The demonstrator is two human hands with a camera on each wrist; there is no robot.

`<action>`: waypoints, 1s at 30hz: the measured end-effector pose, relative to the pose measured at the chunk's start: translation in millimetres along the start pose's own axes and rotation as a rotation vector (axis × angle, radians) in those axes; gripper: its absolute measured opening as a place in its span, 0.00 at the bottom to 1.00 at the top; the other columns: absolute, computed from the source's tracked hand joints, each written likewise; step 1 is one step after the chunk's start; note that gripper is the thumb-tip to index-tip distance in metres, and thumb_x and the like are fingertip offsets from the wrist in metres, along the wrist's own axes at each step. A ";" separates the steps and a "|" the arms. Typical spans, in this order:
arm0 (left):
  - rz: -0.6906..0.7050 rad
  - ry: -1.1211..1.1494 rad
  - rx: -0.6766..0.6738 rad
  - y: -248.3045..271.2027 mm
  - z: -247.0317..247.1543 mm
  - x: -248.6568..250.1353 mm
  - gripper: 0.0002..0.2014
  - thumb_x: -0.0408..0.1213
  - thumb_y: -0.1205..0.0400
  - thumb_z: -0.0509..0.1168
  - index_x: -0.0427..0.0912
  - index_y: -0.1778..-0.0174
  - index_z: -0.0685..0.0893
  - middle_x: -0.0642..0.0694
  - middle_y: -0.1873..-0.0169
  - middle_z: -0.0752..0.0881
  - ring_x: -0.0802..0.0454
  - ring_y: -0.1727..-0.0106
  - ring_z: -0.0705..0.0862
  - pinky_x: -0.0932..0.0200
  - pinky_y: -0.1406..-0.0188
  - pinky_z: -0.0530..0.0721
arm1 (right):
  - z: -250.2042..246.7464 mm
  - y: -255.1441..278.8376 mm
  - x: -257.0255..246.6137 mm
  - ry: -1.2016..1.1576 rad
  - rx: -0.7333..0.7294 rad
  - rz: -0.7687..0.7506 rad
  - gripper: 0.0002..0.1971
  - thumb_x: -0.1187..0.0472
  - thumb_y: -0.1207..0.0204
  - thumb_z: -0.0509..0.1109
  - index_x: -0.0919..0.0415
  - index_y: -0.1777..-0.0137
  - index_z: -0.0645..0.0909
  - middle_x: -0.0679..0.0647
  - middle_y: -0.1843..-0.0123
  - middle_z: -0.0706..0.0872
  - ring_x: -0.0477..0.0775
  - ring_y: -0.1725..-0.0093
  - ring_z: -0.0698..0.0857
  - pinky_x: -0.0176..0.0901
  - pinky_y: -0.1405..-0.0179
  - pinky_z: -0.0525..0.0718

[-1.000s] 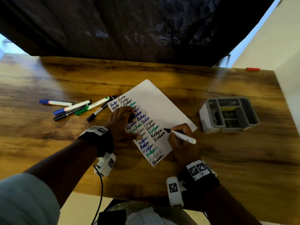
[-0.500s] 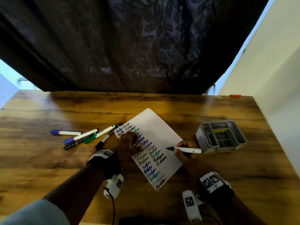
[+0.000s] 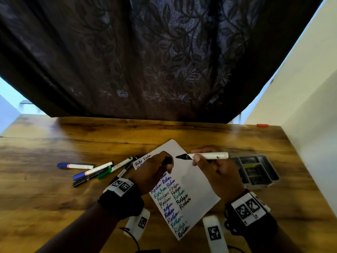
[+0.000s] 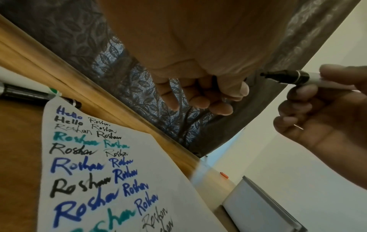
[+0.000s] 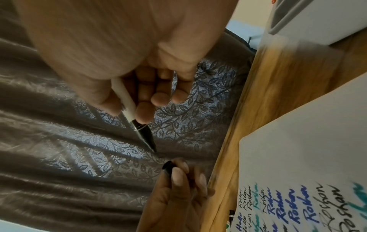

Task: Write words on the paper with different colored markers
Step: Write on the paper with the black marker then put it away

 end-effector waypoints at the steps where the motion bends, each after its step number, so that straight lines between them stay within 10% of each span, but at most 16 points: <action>1: 0.008 -0.008 -0.003 -1.0 1.4 2.5 0.08 0.50 0.14 0.54 0.54 0.54 0.75 0.58 0.64 0.82 0.61 0.63 0.79 0.65 0.64 0.76 | 0.5 -0.4 -1.6 0.009 -0.005 -0.003 0.05 0.61 0.20 0.71 0.59 0.50 0.87 0.45 0.63 0.90 0.34 0.68 0.83 0.19 0.68 0.73; 17: 0.079 -0.131 -0.097 -2.8 20.7 30.9 0.04 0.46 0.13 0.56 0.55 0.49 0.75 0.56 0.63 0.82 0.60 0.63 0.81 0.63 0.63 0.79 | -3.9 9.4 6.7 0.111 -0.080 -0.003 0.04 0.67 0.22 0.73 0.63 0.56 0.89 0.28 0.70 0.84 0.32 0.74 0.81 0.19 0.74 0.70; 22: 0.085 -0.169 -0.061 -12.2 21.2 47.2 0.03 0.46 0.12 0.55 0.56 0.49 0.74 0.56 0.60 0.82 0.63 0.62 0.79 0.66 0.62 0.78 | -15.7 4.1 16.1 0.014 -0.003 0.094 0.15 0.41 0.24 0.70 0.50 0.59 0.89 0.53 0.67 0.90 0.66 0.69 0.85 0.66 0.69 0.83; 27: 0.208 -0.163 0.094 -25.6 25.9 69.1 0.09 0.37 0.12 0.58 0.37 0.48 0.81 0.53 0.64 0.80 0.62 0.66 0.76 0.66 0.59 0.75 | -28.6 0.4 17.9 -0.116 0.107 0.129 0.10 0.53 0.21 0.71 0.56 0.58 0.89 0.56 0.66 0.90 0.60 0.63 0.90 0.63 0.59 0.89; 30: 0.247 -0.249 -0.030 -30.8 35.0 71.9 0.12 0.47 0.13 0.57 0.44 0.45 0.80 0.53 0.61 0.84 0.62 0.65 0.78 0.69 0.63 0.74 | -35.0 7.6 29.3 -0.217 0.078 0.220 0.06 0.59 0.22 0.73 0.59 0.56 0.91 0.61 0.66 0.90 0.65 0.62 0.89 0.57 0.58 0.88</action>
Point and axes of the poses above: each hand's wrist, its own y-axis away from the middle knuckle, its own z-axis out of the palm, x = y × z, the point moved 5 cm from there along -y, towards the middle knuckle
